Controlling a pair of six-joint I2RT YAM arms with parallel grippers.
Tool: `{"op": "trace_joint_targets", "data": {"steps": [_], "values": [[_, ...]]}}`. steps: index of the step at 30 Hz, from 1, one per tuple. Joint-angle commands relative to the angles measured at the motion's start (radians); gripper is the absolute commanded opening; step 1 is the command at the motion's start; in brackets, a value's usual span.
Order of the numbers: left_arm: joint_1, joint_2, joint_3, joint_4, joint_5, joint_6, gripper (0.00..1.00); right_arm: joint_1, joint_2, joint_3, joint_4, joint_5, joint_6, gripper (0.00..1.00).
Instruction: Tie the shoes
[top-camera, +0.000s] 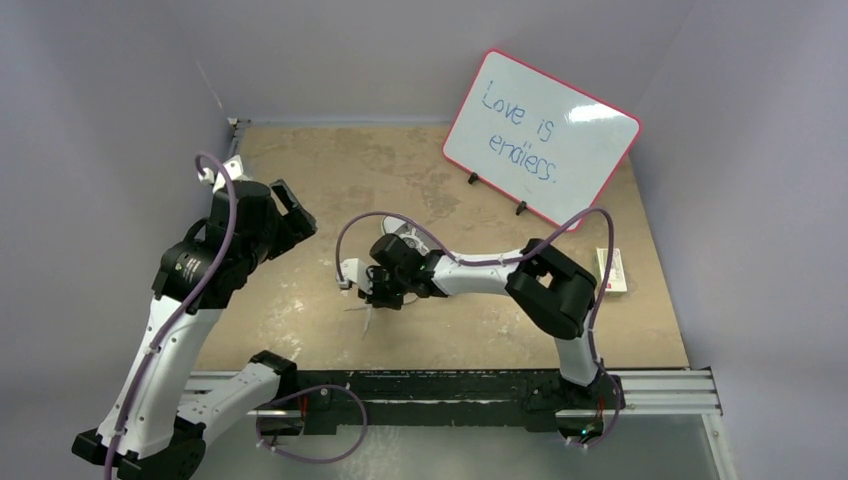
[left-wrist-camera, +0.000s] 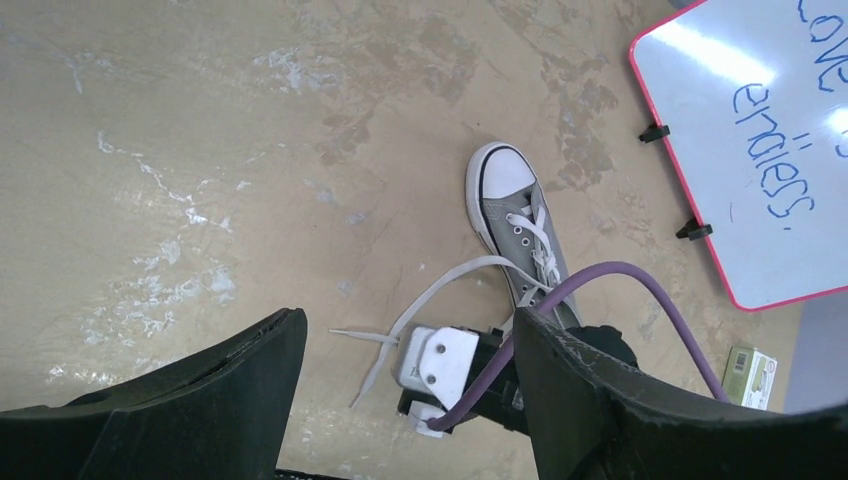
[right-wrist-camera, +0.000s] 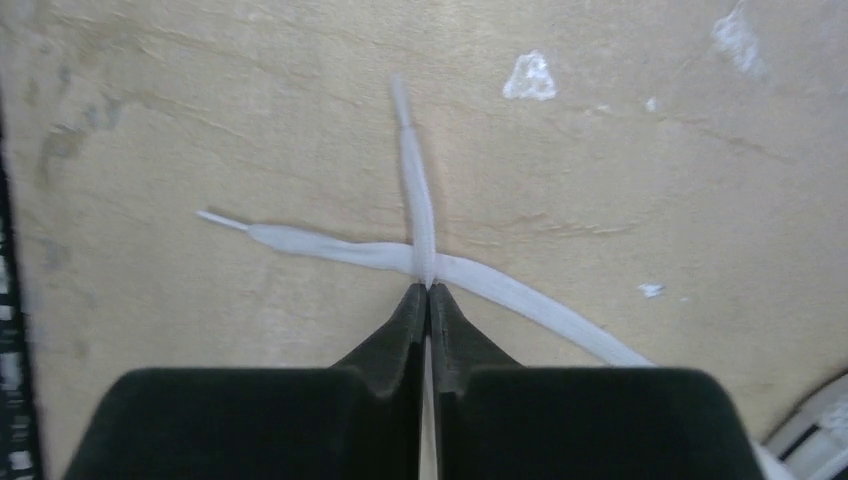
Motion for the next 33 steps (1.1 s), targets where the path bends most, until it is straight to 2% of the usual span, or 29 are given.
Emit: {"op": "trace_joint_targets", "data": {"steps": [1,5,9,11,15,18,21,23,27,29,33], "values": [[0.004,0.006,0.043,0.009,-0.012,0.027,0.76,0.0,-0.11,0.044,-0.121,0.045,0.145,0.0],[0.004,0.028,-0.025,0.051,-0.013,0.05,0.82,-0.066,-0.345,-0.055,-0.042,0.048,0.427,0.0],[0.004,0.079,-0.092,0.145,0.035,0.055,0.84,-0.194,-0.489,-0.148,0.085,-0.046,0.729,0.0],[0.004,0.087,-0.155,0.252,0.099,0.055,0.84,-0.262,-0.549,-0.173,0.146,-0.128,0.821,0.0],[0.004,0.067,-0.362,0.615,0.329,0.086,0.8,-0.33,-0.612,-0.24,0.304,-0.201,0.957,0.0],[0.004,0.073,-0.568,0.942,0.498,0.145,0.67,-0.389,-0.596,-0.265,0.375,-0.298,1.018,0.0],[0.003,0.135,-0.722,1.302,0.579,0.187,0.65,-0.438,-0.588,-0.258,0.386,-0.348,1.068,0.0],[-0.023,0.2,-0.73,1.353,0.607,0.308,0.63,-0.459,-0.593,-0.255,0.367,-0.342,1.061,0.0],[-0.102,0.341,-0.722,1.308,0.598,0.674,0.62,-0.492,-0.594,-0.259,0.343,-0.365,1.047,0.0],[-0.111,0.421,-0.727,1.333,0.553,0.745,0.63,-0.498,-0.594,-0.262,0.34,-0.364,1.047,0.0],[-0.121,0.554,-0.733,1.473,0.547,0.797,0.64,-0.503,-0.577,-0.242,0.323,-0.387,1.043,0.0]]}}
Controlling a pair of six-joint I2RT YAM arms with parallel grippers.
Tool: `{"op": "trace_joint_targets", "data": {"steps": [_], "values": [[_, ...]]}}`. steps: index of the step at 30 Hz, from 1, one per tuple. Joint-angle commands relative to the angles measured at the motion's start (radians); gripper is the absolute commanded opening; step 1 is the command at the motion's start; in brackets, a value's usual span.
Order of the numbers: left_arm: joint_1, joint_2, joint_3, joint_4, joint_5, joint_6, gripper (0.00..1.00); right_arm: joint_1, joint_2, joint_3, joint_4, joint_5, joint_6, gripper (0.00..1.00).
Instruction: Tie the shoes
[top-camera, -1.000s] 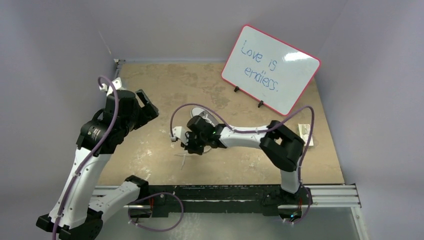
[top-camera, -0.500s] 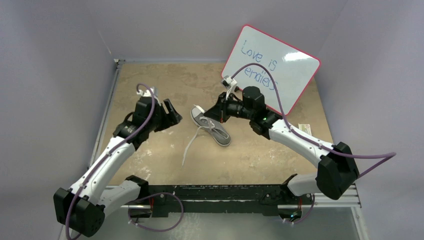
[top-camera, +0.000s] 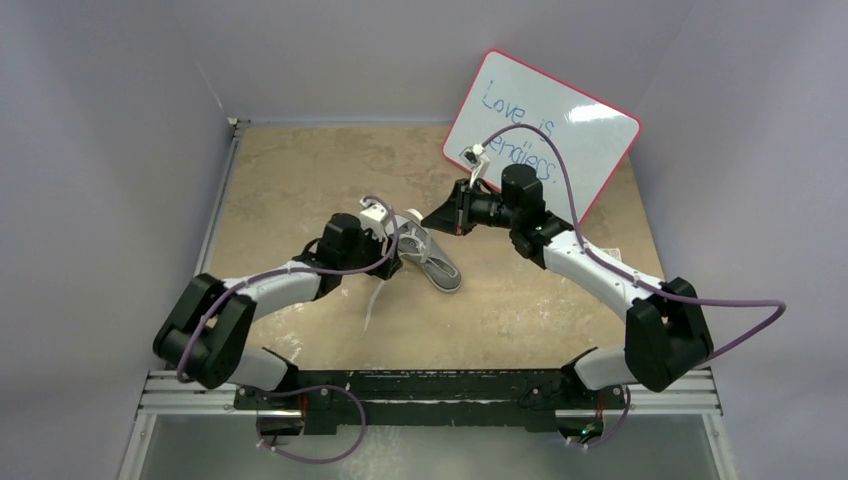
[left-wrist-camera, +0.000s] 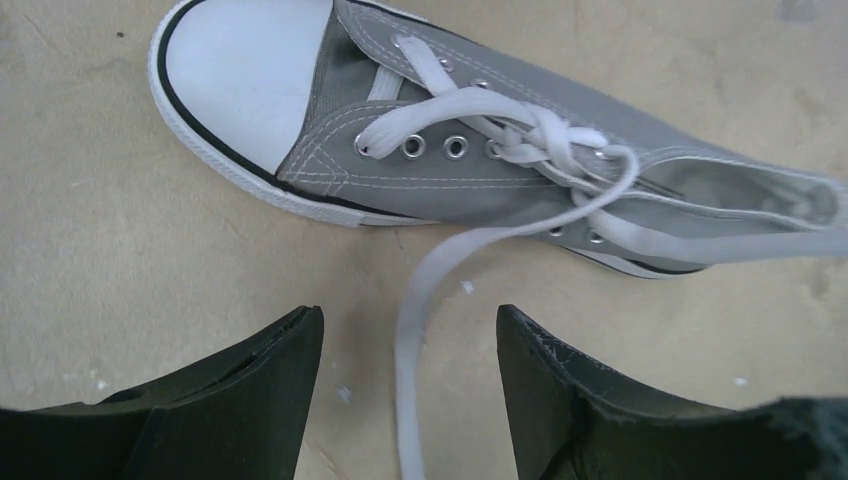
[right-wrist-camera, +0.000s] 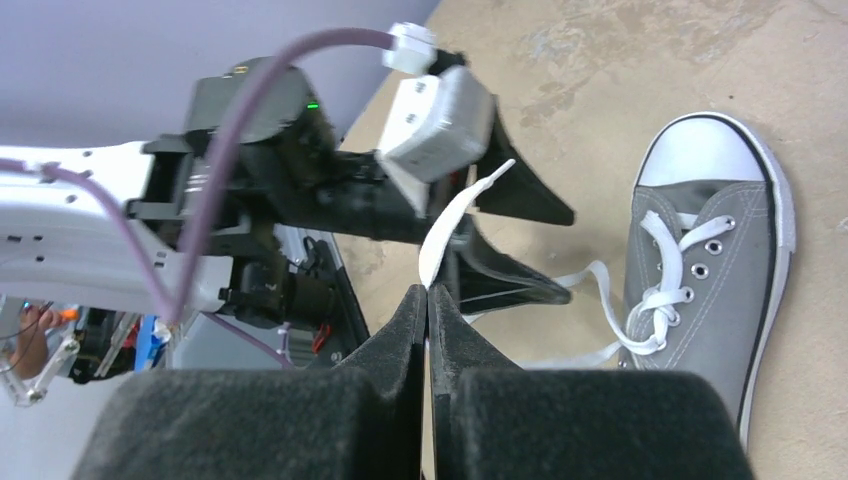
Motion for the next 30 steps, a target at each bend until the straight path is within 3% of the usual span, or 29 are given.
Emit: {"op": "trace_joint_targets", "data": {"steps": [1,6,10,14,18,21,25,30], "values": [[-0.006,0.123,0.013,0.22,-0.005,0.188,0.63,-0.003,-0.004,0.038,0.01,-0.07,-0.002,0.0],[-0.01,0.257,0.047,0.353,0.025,0.136,0.52,-0.008,0.017,0.087,-0.058,-0.082,-0.05,0.0],[-0.015,0.293,0.071,0.372,0.057,0.087,0.21,-0.012,0.032,0.103,-0.064,-0.09,-0.046,0.0],[-0.015,0.225,0.046,0.367,0.095,0.014,0.06,-0.03,0.034,0.109,-0.063,-0.082,-0.02,0.0],[-0.015,0.124,0.053,0.296,0.205,-0.045,0.01,-0.067,0.035,0.107,-0.041,-0.082,0.019,0.0],[-0.015,0.102,0.057,0.344,0.289,-0.146,0.01,-0.091,0.038,0.098,0.0,-0.076,0.059,0.0],[-0.015,0.111,0.018,0.507,0.287,-0.243,0.02,-0.105,0.076,0.115,0.062,-0.088,0.12,0.0],[-0.011,0.165,0.059,0.504,0.312,-0.254,0.02,-0.106,0.15,0.174,0.121,-0.102,0.172,0.0]]}}
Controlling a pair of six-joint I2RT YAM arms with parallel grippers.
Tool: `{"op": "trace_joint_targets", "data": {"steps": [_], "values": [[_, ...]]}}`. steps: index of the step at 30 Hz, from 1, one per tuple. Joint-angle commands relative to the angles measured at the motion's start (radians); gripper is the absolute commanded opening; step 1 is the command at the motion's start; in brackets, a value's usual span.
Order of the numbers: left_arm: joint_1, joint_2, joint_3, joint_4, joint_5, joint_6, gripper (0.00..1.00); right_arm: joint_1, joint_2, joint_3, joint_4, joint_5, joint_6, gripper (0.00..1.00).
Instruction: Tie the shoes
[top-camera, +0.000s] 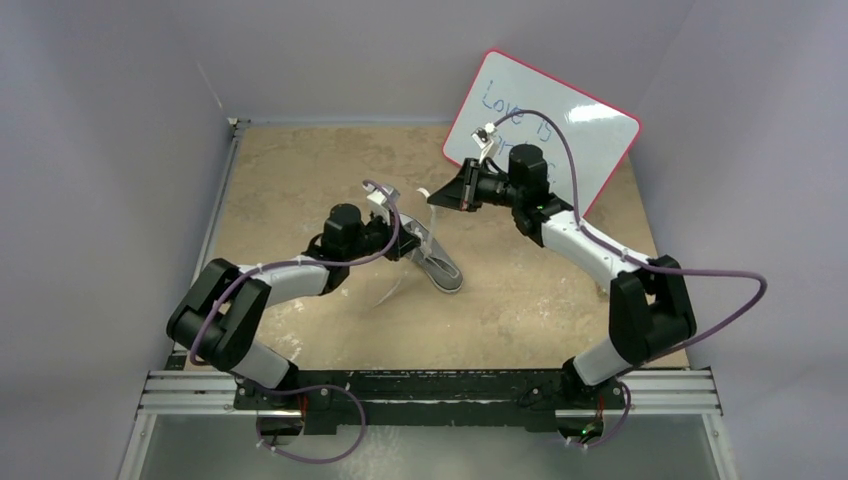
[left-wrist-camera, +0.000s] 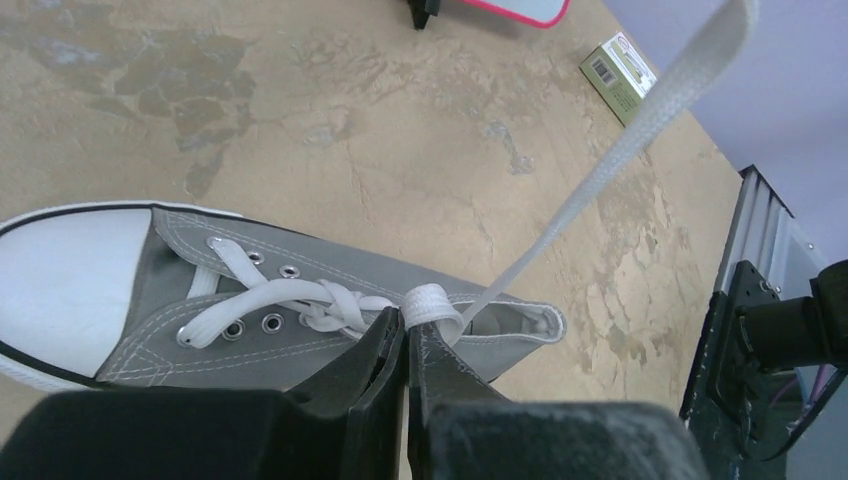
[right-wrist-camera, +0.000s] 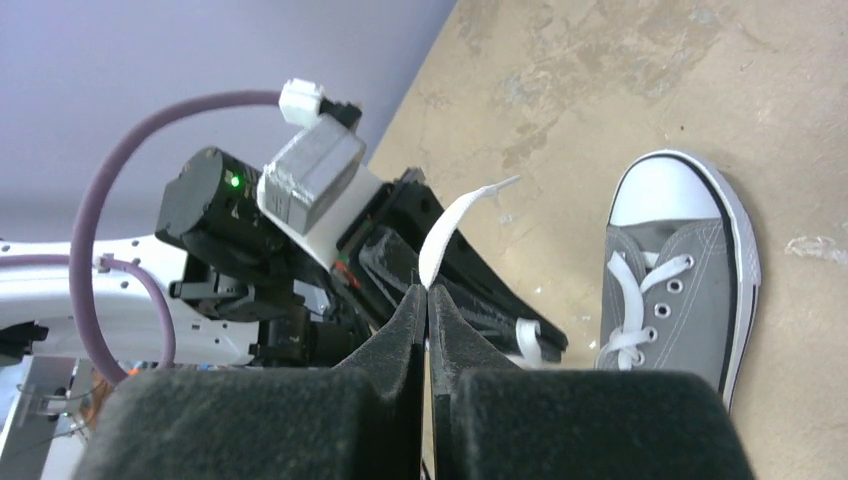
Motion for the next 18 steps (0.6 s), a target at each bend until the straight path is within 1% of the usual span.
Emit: {"op": "trace_joint_targets", "data": {"steps": [1,4,7,10,12,16,18], "values": [[0.01,0.029,0.033,0.073,0.046,-0.061,0.01,0.001,0.052,0.093,0.102,-0.039,0.061,0.0],[0.039,0.008,0.018,0.108,0.019,-0.118,0.01,0.002,0.076,0.082,0.218,-0.058,0.152,0.0],[0.042,-0.001,0.019,0.085,0.03,-0.127,0.02,0.01,0.102,0.063,0.38,-0.074,0.274,0.0],[0.042,0.011,0.034,0.059,0.045,-0.154,0.01,0.034,0.127,0.068,0.478,-0.098,0.346,0.0],[0.044,0.017,0.073,-0.028,0.059,-0.143,0.01,0.041,0.131,0.078,0.468,-0.092,0.344,0.0],[0.044,-0.008,0.068,-0.055,0.072,-0.139,0.01,0.041,0.151,0.085,0.448,-0.062,0.355,0.0],[0.044,-0.017,0.072,-0.104,0.093,-0.11,0.01,0.04,0.154,0.08,0.419,-0.047,0.366,0.0]]}}
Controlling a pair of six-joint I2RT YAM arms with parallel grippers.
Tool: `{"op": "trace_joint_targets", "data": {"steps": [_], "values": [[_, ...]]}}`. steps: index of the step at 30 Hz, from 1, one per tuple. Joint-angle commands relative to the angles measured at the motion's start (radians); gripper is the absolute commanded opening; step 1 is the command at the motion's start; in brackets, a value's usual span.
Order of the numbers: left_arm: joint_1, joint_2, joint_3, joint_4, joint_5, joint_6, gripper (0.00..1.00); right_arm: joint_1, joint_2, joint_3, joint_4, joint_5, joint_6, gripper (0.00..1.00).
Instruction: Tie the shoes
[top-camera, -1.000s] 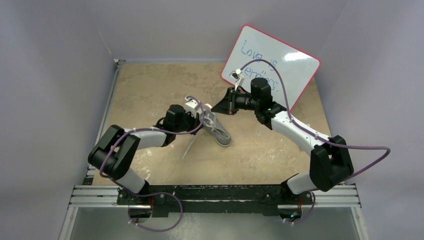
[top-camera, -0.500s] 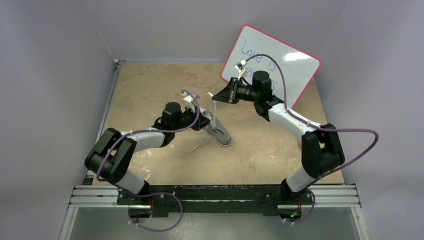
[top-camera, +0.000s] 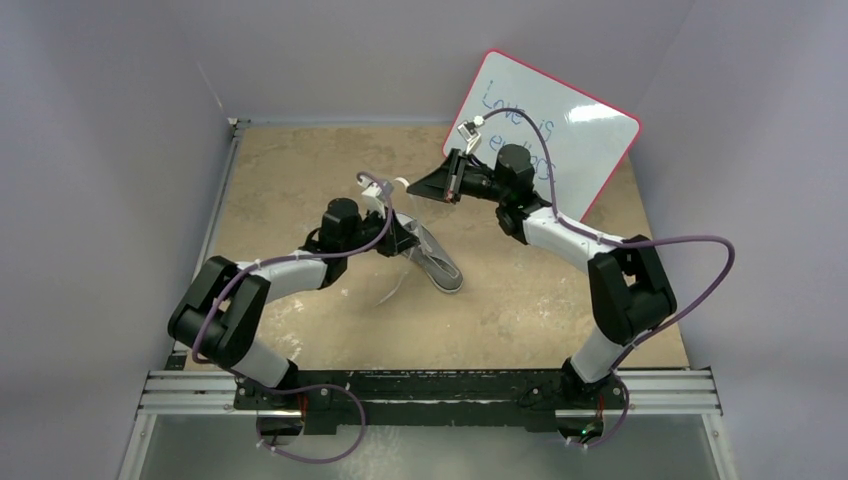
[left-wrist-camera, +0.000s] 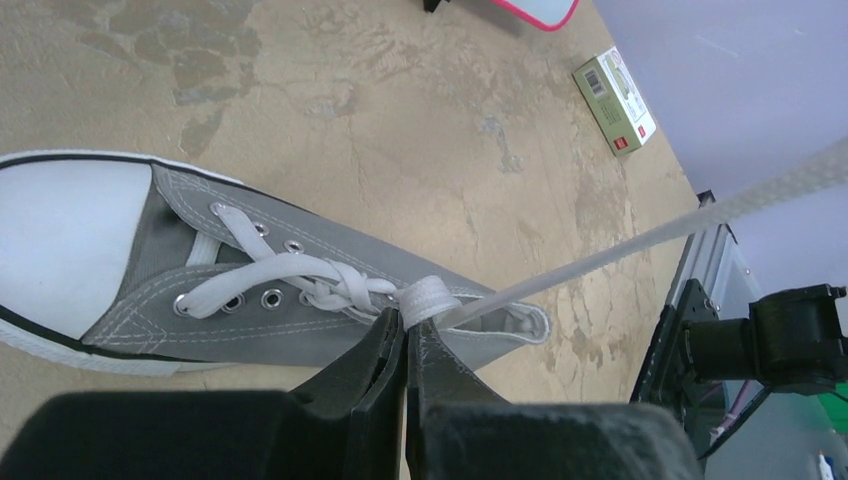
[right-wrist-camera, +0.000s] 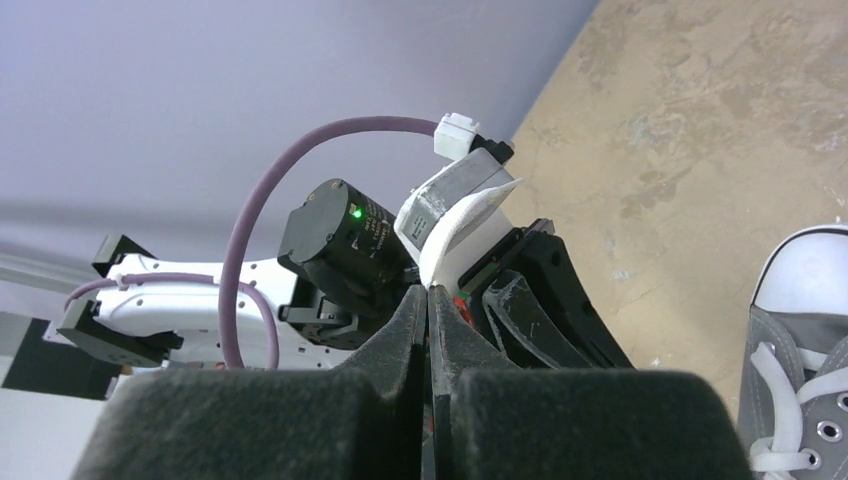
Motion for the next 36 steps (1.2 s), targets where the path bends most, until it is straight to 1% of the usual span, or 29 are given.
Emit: {"op": "trace_joint_targets", "data": {"steps": [1,4,6,13,25,28,33,36], "values": [[0.003,-0.05,0.033,-0.06,0.07,0.027,0.01,-0.004,0.002,0.031,0.042,0.028,0.039,0.0],[0.003,-0.073,-0.002,-0.031,0.104,0.023,0.03,-0.008,0.009,0.077,-0.076,0.092,-0.03,0.0],[0.003,-0.086,-0.024,0.007,0.104,0.014,0.05,-0.008,0.032,0.113,-0.093,0.093,-0.047,0.0],[0.003,-0.048,-0.029,0.103,0.069,0.009,0.15,-0.008,0.062,0.143,-0.056,0.092,-0.012,0.0],[0.01,-0.01,0.015,0.052,-0.053,0.121,0.28,-0.006,0.065,0.115,0.006,0.054,0.03,0.0],[0.01,0.022,0.032,0.087,-0.006,0.116,0.3,-0.005,0.066,0.111,0.023,0.053,0.05,0.0],[0.01,0.074,0.039,0.2,0.092,0.04,0.31,-0.003,0.081,0.131,0.021,0.051,0.054,0.0],[0.01,0.074,0.038,0.211,0.093,0.038,0.31,0.0,0.087,0.143,0.017,0.053,0.057,0.0]]}}
